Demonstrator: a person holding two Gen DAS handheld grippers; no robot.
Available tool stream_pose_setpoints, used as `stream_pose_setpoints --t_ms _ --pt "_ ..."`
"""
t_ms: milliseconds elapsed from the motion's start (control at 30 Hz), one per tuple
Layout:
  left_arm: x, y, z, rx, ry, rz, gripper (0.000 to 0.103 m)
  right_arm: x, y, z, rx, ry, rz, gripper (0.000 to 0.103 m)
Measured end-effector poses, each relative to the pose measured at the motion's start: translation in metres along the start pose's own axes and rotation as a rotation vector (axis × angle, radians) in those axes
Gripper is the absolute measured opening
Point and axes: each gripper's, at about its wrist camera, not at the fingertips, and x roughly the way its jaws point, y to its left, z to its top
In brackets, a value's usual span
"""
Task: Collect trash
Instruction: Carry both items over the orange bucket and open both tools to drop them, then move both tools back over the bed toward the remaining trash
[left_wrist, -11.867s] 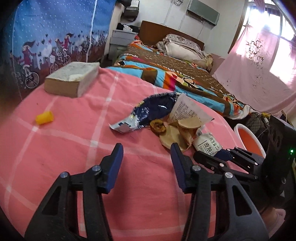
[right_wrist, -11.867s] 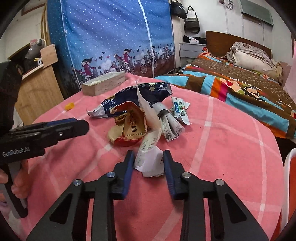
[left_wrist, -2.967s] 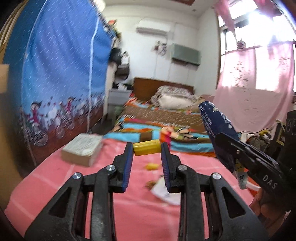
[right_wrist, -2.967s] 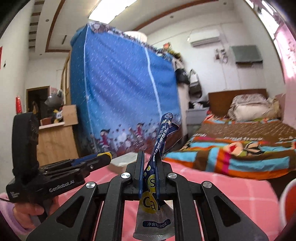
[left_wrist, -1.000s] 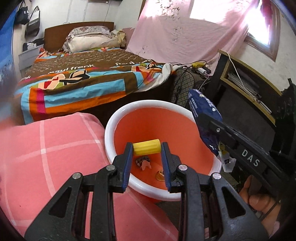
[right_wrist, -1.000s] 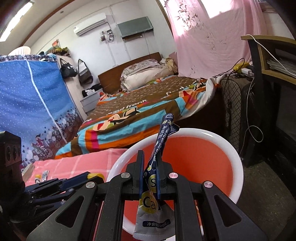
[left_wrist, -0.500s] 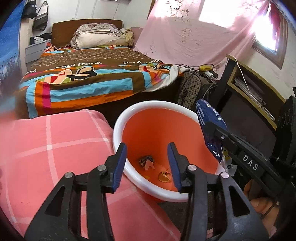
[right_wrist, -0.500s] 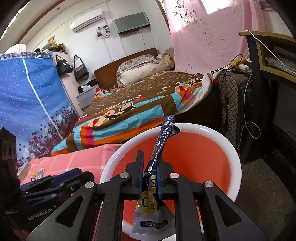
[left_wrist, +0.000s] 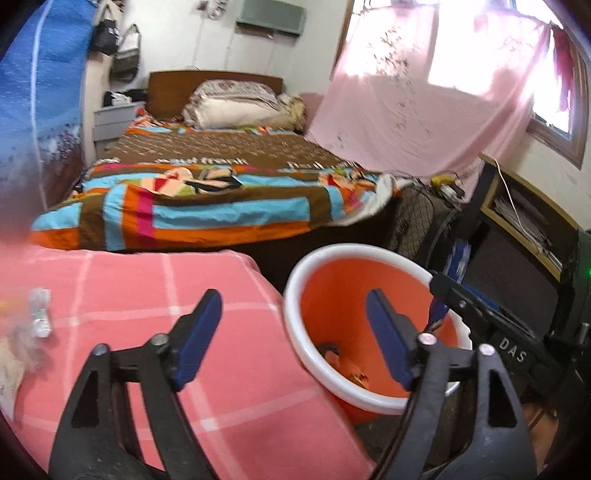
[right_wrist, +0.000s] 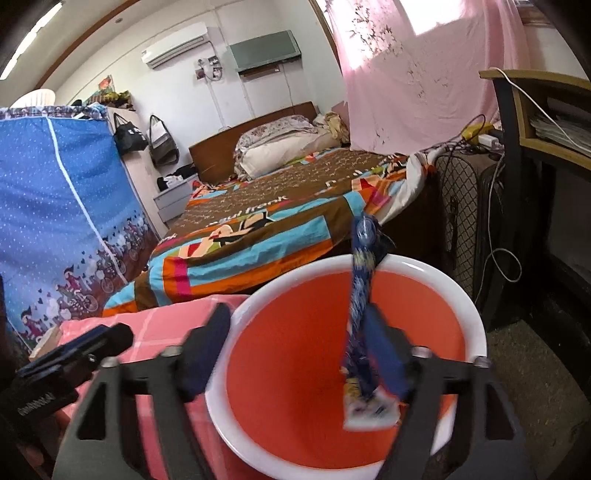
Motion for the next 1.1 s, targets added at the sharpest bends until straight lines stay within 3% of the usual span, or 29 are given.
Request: stream_pose_setpoints --t_ms 133,200,267,400,700,867,1100 --pt "-0.016 0.015 0.002 -0.027 -0.058 0.041 0.079 -0.003 0.008 0.002 -0.020 -0.034 0.003 0.087" --pt "-0.023 0.021 0.002 -0.043 -0.088 0.066 0.090 -0.003 0.011 0.003 -0.026 -0.044 0.011 0.090" --pt "-0.032 0.028 0.001 -0.058 -0.129 0.090 0.094 -0.001 0.016 0.003 -0.038 -0.047 0.013 0.103" --pt "-0.052 0.040 0.001 -0.071 -0.205 0.147 0.094 -0.004 0.026 0.002 -0.062 -0.076 0.017 0.103" --pt "-0.097 0.069 -0.004 -0.061 -0.355 0.286 0.094 -0.034 0.074 -0.001 -0.161 -0.291 0.119 0.103" --pt "-0.126 0.094 -0.010 -0.070 -0.415 0.351 0.094 -0.051 0.108 -0.013 -0.206 -0.402 0.193 0.103" --pt "-0.164 0.132 -0.022 -0.098 -0.486 0.425 0.094 -0.064 0.150 -0.031 -0.250 -0.490 0.281 0.103"
